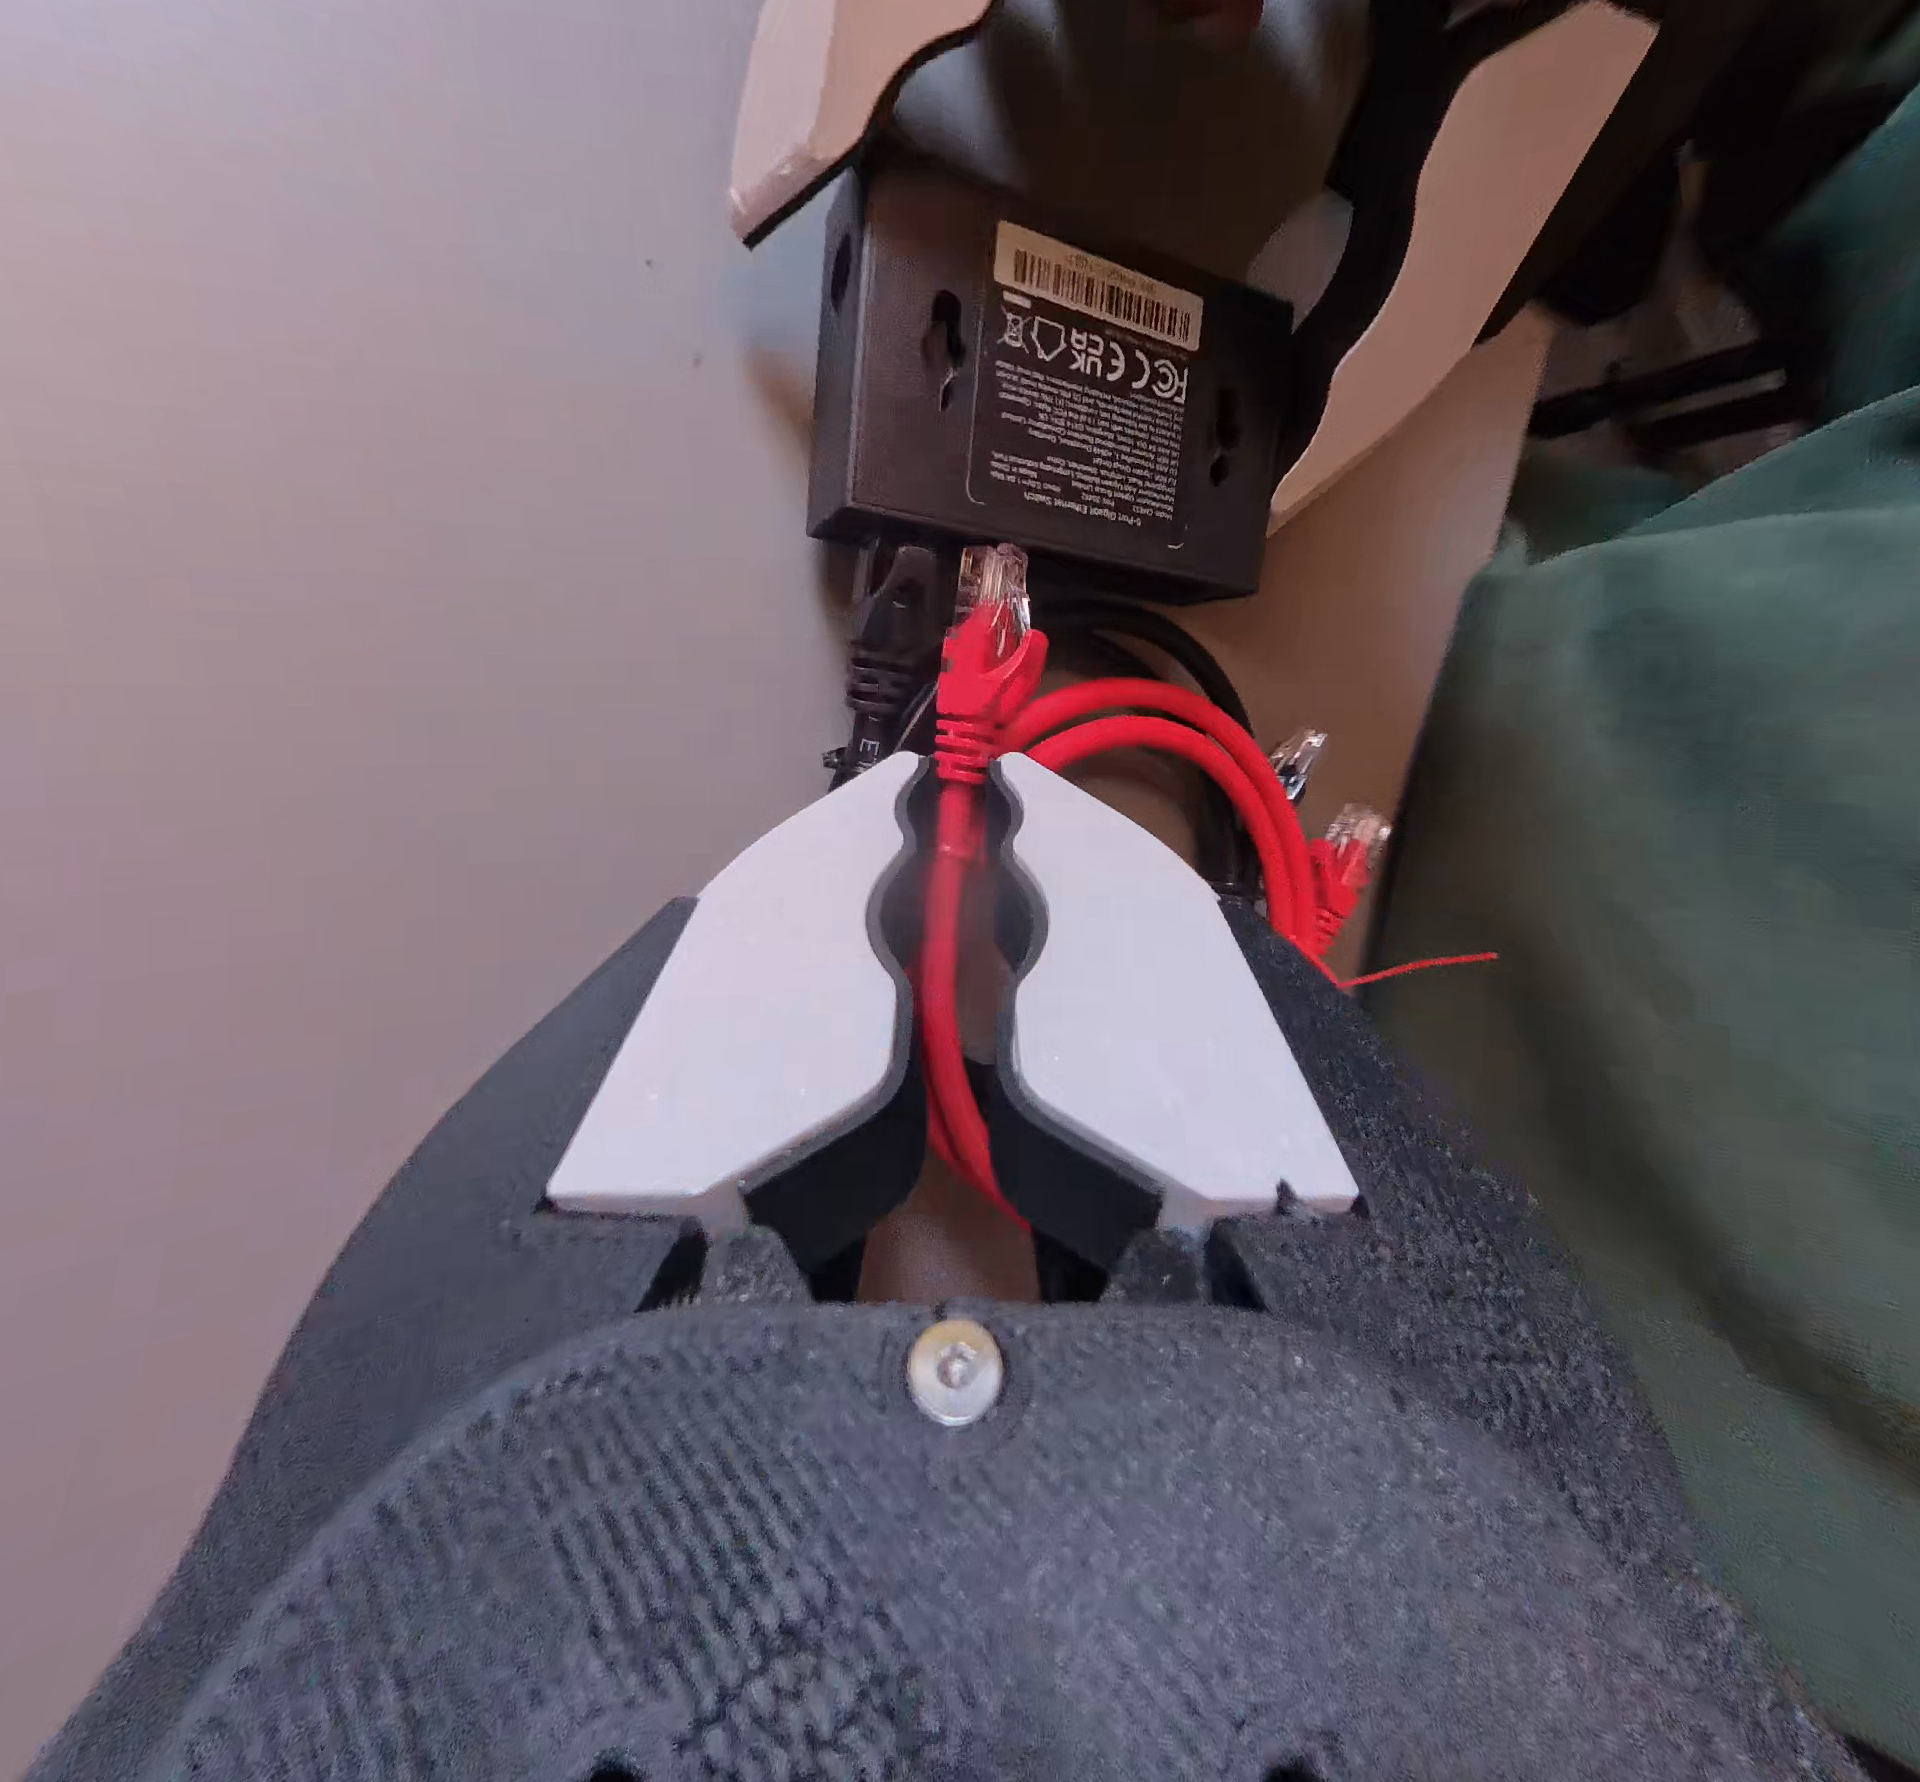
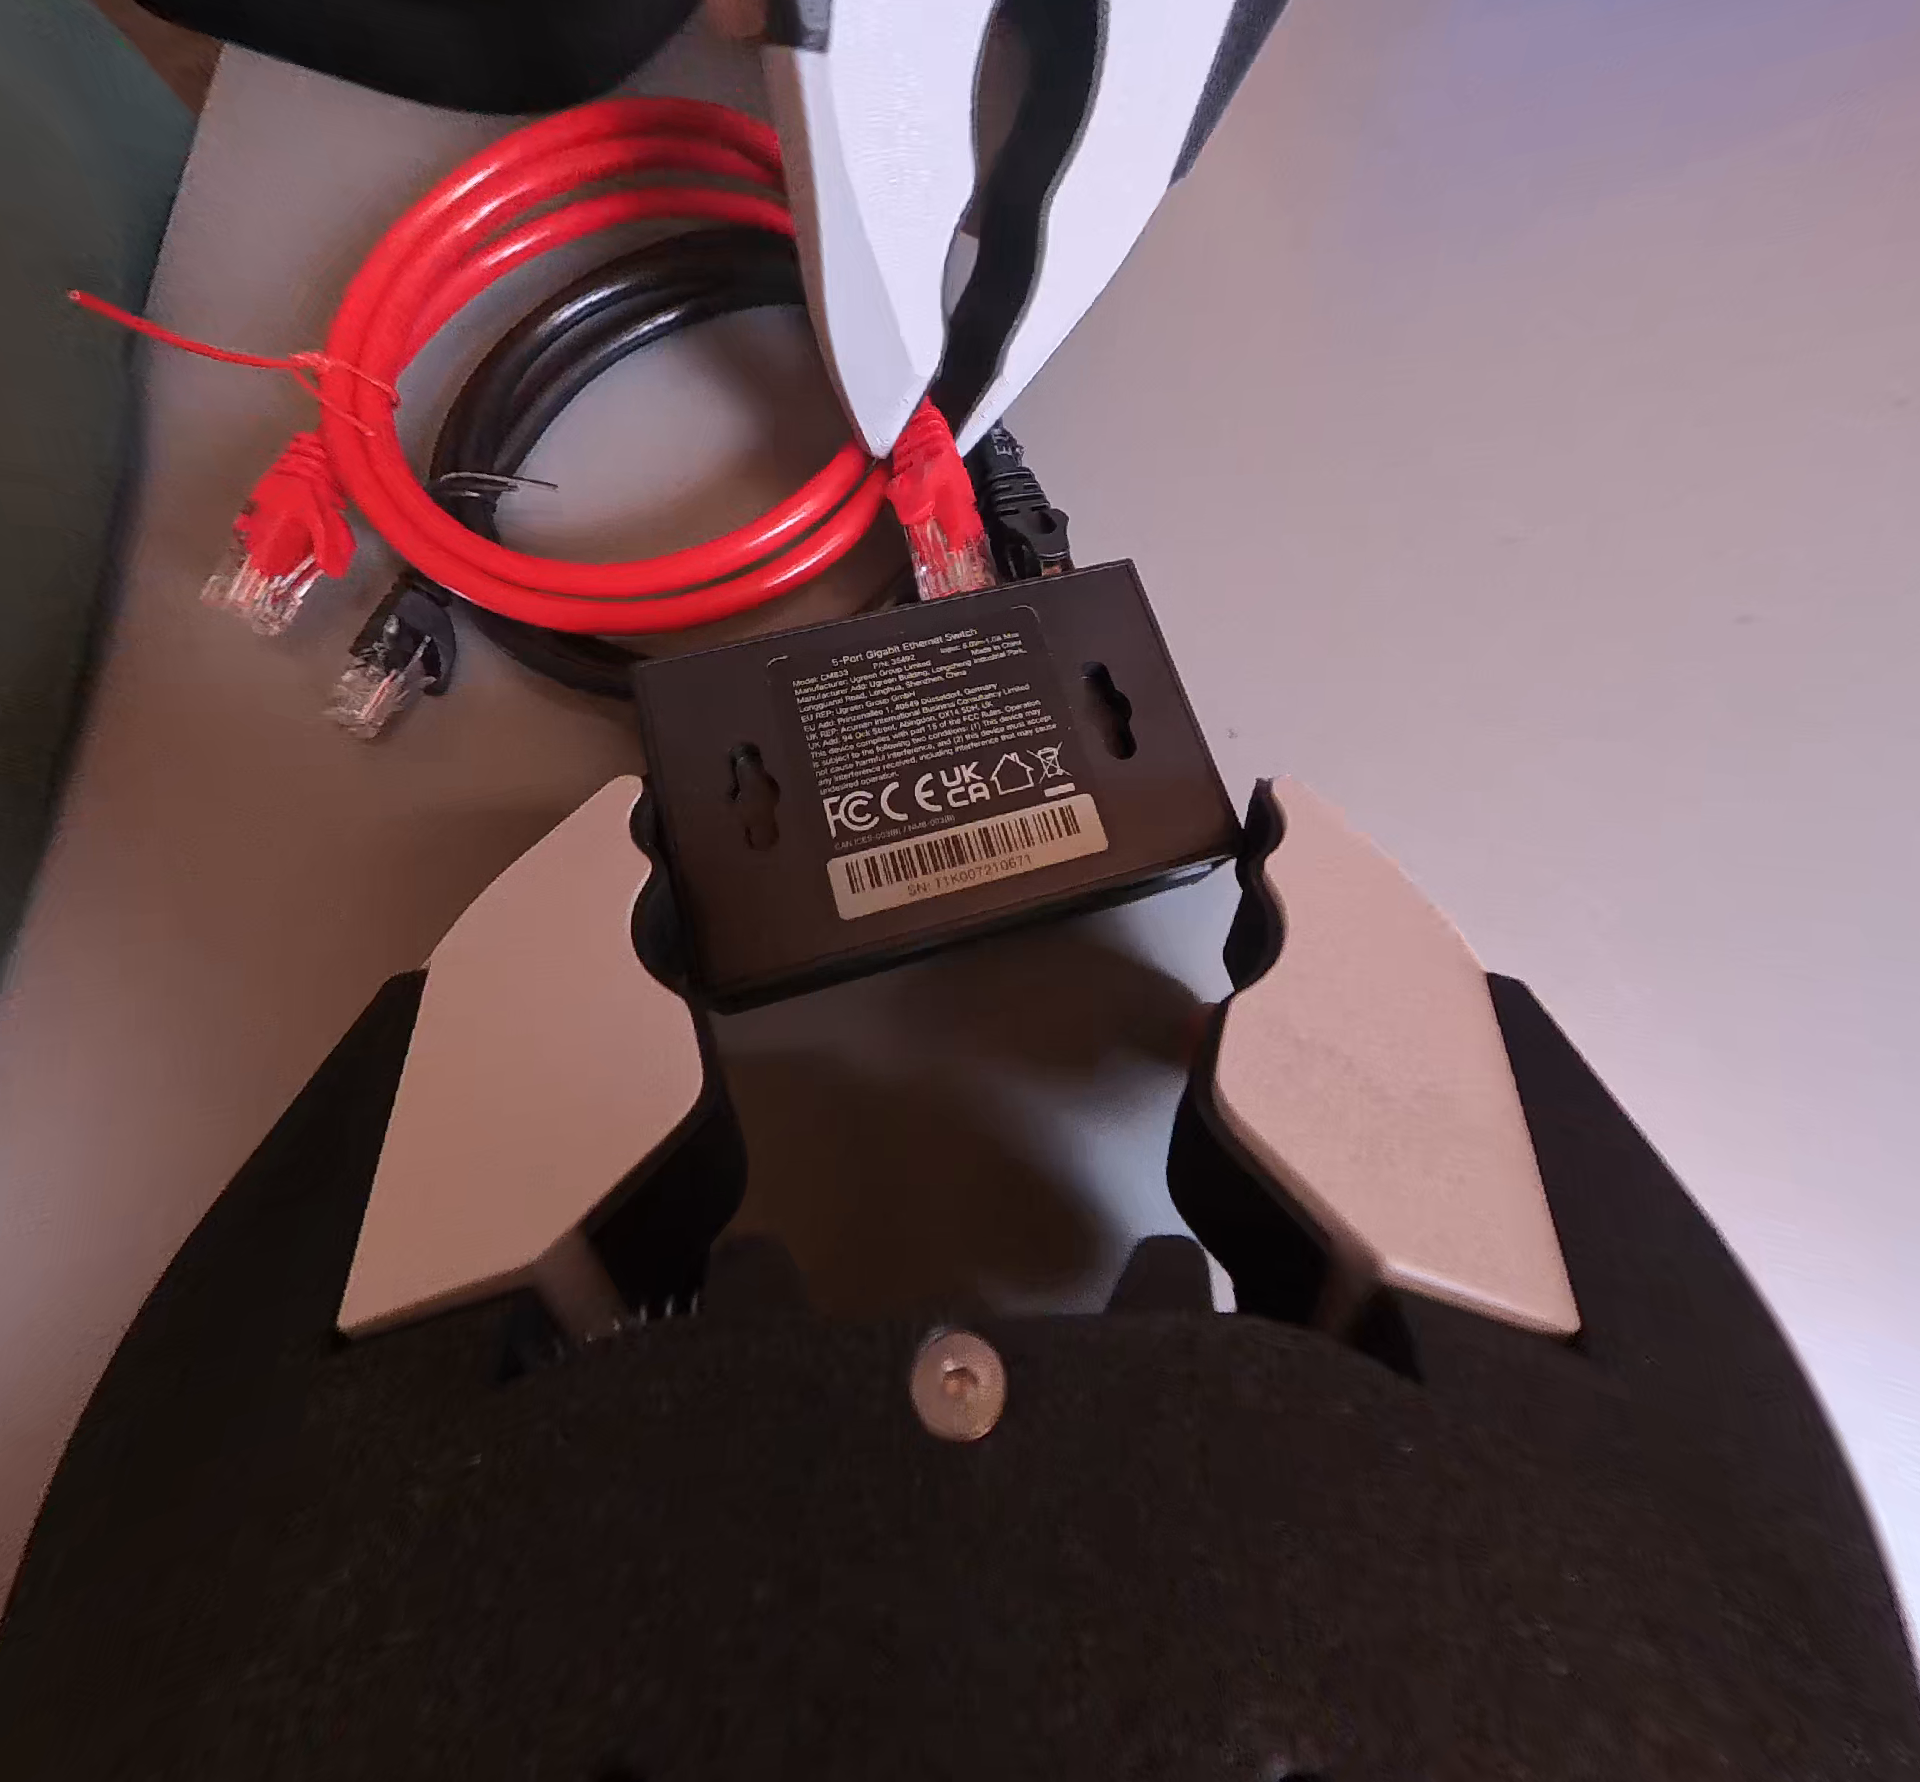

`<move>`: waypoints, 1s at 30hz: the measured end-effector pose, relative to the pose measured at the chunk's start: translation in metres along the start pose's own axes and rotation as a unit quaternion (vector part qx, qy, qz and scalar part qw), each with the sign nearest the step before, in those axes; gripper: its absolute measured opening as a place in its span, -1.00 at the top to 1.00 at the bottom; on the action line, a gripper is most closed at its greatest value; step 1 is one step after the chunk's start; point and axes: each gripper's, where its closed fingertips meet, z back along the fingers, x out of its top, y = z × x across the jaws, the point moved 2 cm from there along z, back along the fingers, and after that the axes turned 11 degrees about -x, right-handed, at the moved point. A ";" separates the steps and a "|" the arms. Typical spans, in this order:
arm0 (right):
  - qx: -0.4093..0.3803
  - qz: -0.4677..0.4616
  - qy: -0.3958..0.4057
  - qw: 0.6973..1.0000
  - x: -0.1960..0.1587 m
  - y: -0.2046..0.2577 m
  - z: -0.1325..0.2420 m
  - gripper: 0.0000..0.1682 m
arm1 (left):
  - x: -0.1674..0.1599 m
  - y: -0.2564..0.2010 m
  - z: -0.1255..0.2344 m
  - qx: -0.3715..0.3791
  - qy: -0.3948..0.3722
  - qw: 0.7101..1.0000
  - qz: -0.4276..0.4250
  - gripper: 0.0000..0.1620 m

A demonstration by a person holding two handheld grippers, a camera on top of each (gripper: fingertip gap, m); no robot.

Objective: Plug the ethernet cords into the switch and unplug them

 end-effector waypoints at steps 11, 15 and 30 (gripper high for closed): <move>-0.027 0.043 -0.048 0.998 0.004 0.002 0.001 -0.24 | -0.005 -0.005 -0.004 -0.148 -0.019 0.984 0.098 0.89; -0.022 0.049 -0.057 0.997 0.005 0.003 0.001 -0.24 | -0.007 -0.008 -0.007 -0.151 -0.014 0.984 0.090 0.89; 0.023 0.017 -0.124 0.992 0.017 0.002 0.015 -0.23 | -0.003 -0.008 -0.008 -0.182 -0.065 0.974 0.117 0.89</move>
